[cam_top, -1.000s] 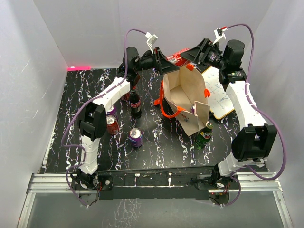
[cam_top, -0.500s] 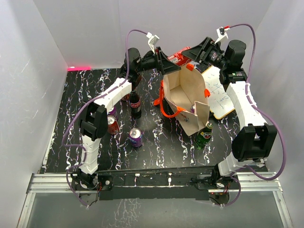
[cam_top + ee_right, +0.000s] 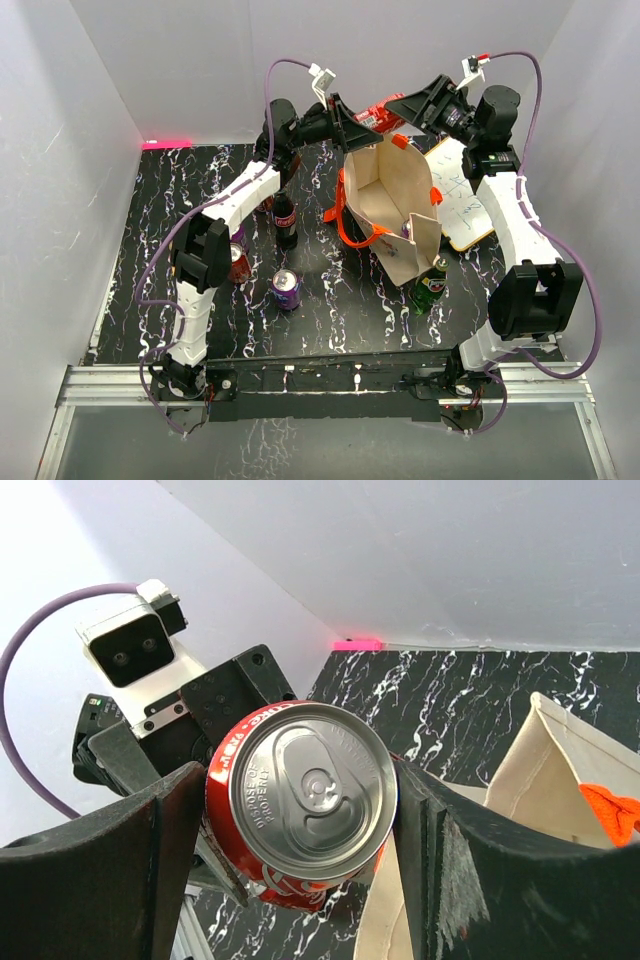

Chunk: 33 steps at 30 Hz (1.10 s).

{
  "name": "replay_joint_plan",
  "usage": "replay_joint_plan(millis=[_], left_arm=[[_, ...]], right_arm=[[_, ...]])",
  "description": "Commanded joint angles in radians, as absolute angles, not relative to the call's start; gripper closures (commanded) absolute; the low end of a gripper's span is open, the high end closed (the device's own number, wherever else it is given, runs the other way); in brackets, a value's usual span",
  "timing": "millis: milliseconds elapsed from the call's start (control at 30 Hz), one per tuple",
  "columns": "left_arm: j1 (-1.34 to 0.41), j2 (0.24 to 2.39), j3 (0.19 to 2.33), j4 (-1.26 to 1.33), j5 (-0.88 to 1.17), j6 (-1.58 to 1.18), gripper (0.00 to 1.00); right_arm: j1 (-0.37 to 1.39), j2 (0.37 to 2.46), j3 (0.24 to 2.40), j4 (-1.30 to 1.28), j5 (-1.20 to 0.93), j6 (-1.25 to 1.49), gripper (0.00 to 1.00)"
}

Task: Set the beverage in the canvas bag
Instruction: Place the drink in the canvas bag.

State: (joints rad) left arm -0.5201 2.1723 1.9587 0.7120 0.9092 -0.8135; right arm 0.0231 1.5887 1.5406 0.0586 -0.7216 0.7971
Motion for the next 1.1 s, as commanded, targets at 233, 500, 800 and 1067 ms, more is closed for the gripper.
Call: replay_joint_plan(millis=[233,500,800,1067], left_arm=[[-0.575,2.161,2.094,0.862,0.914,-0.803,1.0],[-0.573,2.153,2.095,0.866,0.916,-0.799,1.0],[-0.566,2.143,2.075,0.866,0.9,-0.805,1.0],[-0.534,2.149,2.103,0.847,0.868,-0.81,1.0]], right_arm=[[0.097,1.579,1.516,0.204,-0.802,0.923,0.09],[0.111,1.578,1.497,0.245,-0.797,0.937,0.04],[0.101,1.524,1.478,0.167,-0.707,0.9,0.0],[0.062,1.509,1.48,0.101,-0.672,0.879,0.0]])
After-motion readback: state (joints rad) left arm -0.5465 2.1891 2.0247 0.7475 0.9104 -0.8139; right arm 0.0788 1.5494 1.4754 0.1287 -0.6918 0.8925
